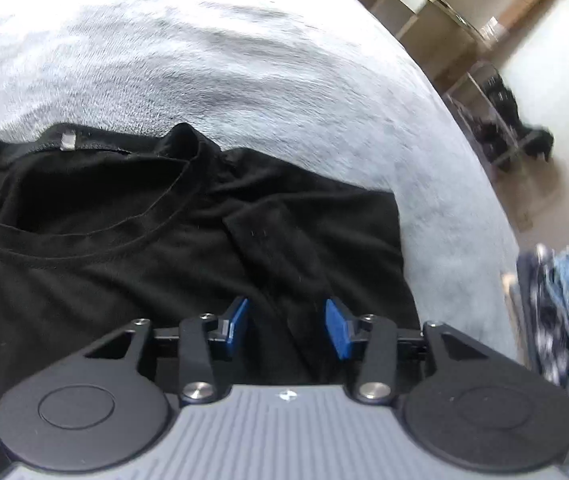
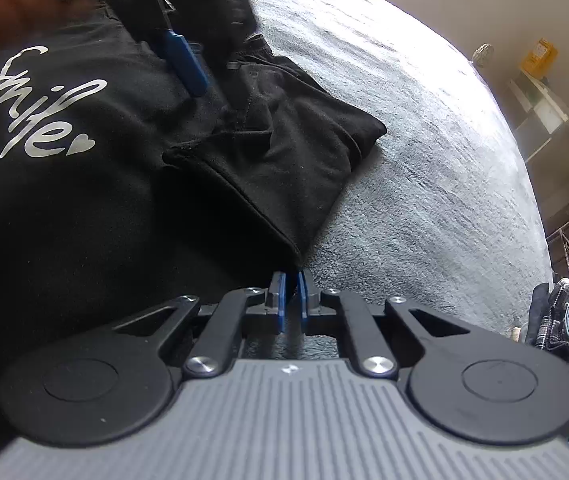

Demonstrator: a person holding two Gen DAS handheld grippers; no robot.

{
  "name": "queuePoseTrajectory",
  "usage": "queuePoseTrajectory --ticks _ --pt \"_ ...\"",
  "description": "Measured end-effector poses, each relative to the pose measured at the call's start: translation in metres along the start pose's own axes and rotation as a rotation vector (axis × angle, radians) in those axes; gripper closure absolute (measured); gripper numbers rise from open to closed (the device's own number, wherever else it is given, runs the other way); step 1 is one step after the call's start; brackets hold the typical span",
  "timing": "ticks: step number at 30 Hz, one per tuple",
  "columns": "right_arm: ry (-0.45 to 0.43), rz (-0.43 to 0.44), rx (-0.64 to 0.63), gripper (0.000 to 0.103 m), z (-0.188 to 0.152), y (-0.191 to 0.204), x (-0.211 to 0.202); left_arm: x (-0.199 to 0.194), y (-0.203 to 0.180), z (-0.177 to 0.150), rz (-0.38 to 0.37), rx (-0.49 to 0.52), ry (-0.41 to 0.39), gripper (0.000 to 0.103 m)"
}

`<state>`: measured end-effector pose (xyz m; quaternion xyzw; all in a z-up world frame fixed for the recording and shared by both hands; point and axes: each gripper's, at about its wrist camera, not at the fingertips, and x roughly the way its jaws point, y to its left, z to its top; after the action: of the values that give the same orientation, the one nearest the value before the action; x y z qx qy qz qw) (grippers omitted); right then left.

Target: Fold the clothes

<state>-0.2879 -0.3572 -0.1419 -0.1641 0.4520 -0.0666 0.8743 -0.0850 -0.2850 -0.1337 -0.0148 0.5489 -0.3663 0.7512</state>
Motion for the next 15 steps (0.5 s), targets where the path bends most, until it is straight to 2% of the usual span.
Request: queuePoseTrajectory --ticks 2,3,5,8,12,14,15 --pt "-0.001 0.0 0.003 0.098 0.0 0.0 0.001 0.007 0.004 0.003 -0.017 -0.017 -0.007 0.093" --pt "-0.002 -0.001 0.004 0.098 -0.001 0.001 0.001 0.009 0.004 0.006 -0.026 -0.014 -0.007 0.099" --pt "-0.004 0.002 0.008 0.098 -0.001 0.0 0.001 0.006 0.005 0.009 -0.027 -0.004 -0.013 0.099" --pt "-0.008 0.007 0.011 0.098 -0.002 -0.001 0.0 0.0 0.011 0.011 0.013 0.031 -0.012 0.099" --pt "-0.013 0.015 0.028 0.098 -0.005 -0.003 -0.001 0.005 0.019 0.011 -0.005 0.043 0.013 0.094" --pt "-0.013 0.019 0.028 0.098 -0.005 -0.004 -0.001 0.002 0.019 0.012 -0.014 0.056 0.008 0.085" --pt "-0.013 0.021 0.025 0.098 -0.005 -0.005 -0.001 -0.001 0.021 0.011 -0.017 0.056 -0.002 0.075"
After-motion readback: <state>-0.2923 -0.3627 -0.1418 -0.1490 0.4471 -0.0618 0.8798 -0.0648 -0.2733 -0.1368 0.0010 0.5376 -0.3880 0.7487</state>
